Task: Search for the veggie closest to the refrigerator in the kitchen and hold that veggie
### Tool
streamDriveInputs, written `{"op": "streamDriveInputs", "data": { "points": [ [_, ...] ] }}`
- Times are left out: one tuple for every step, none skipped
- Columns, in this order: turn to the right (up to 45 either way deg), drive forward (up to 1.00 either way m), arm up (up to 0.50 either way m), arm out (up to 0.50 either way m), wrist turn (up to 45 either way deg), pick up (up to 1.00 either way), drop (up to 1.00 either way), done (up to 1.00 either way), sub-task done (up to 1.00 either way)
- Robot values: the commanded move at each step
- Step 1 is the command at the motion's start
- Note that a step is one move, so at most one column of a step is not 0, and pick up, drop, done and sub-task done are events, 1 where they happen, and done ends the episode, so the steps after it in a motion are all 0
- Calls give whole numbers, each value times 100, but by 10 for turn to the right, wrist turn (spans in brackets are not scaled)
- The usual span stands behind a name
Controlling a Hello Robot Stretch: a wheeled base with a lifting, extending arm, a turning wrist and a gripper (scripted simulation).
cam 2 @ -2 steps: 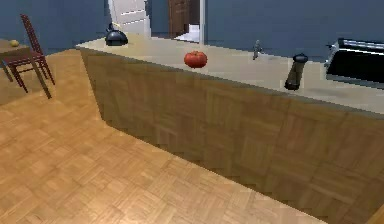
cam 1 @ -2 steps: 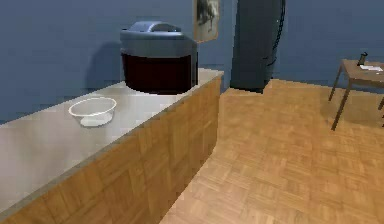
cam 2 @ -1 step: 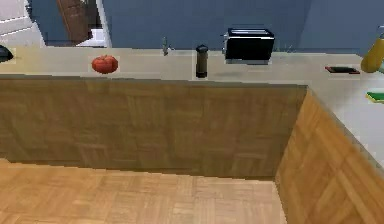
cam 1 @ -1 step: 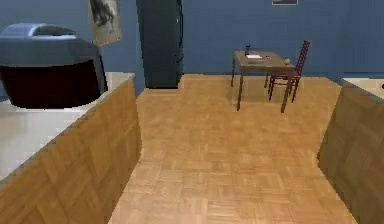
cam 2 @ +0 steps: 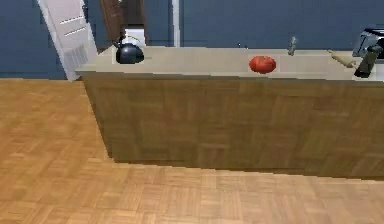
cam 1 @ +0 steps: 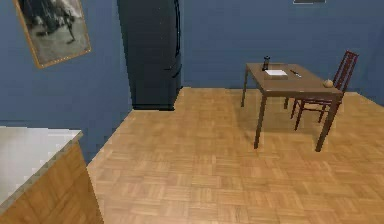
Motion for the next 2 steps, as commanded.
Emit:
{"op": "streamDriveInputs", "data": {
  "points": [
    [0,100,0,0,0,0,0,0,0],
    [90,0,0,0,0,0,0,0,0]
  ]
}}
